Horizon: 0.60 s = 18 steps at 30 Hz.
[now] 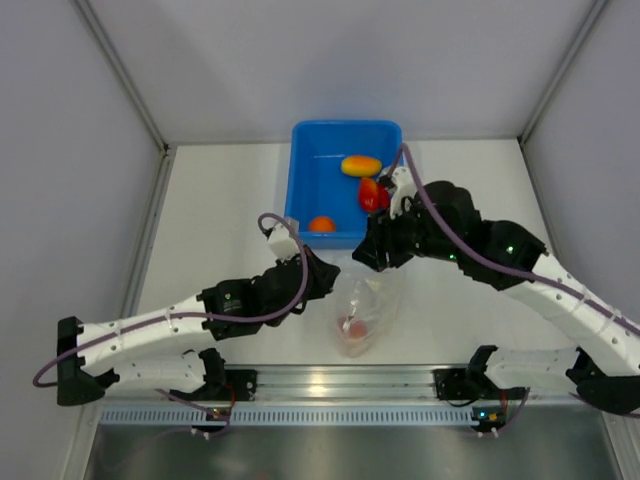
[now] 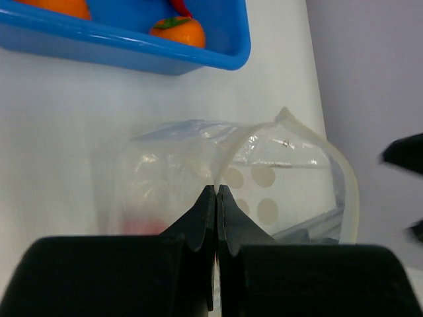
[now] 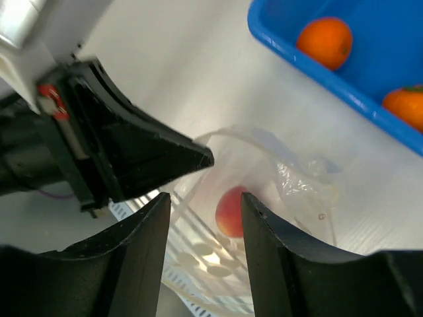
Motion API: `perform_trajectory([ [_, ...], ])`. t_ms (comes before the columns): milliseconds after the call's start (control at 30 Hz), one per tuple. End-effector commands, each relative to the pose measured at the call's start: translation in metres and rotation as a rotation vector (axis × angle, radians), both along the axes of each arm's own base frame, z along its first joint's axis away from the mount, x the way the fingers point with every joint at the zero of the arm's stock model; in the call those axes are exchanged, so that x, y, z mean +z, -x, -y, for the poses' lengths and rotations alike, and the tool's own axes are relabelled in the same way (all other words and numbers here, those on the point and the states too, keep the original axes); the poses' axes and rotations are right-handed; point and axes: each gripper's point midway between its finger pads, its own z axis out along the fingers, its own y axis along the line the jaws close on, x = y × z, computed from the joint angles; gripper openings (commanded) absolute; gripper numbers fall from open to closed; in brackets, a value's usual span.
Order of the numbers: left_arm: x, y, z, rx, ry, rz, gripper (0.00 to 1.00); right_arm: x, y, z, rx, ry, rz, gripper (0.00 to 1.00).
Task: Open the zip-top bag and remove the fake food
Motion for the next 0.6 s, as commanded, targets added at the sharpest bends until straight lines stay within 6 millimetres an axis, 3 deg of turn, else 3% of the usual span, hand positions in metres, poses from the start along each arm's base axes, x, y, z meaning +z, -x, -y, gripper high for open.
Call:
perform_trajectory([
  [0,0.021,0.0,0.026,-0.15,0.043,-0.044,0.0,-0.064,0.008,0.011,-0.045,0.207,-0.09,0.47],
  [33,0.021,-0.013,0.025,-0.131,0.046,-0.055,0.0,-0.07,0.012,0.007,-0.024,0.206,-0.108,0.45],
  [200,0.018,-0.017,0.031,-0.143,0.051,-0.087,0.0,-0.117,0.018,-0.005,-0.033,0.255,-0.175,0.36],
  [267,0.018,-0.018,0.031,-0.135,0.055,-0.089,0.0,-0.126,0.018,-0.01,-0.048,0.242,-0.196,0.35],
  [500,0.005,-0.023,0.026,-0.11,0.022,-0.097,0.0,-0.167,0.029,-0.035,0.006,0.241,-0.254,0.45],
  [567,0.0,-0.022,0.023,-0.106,0.016,-0.102,0.0,-0.172,0.022,-0.038,-0.046,0.233,-0.238,0.47],
])
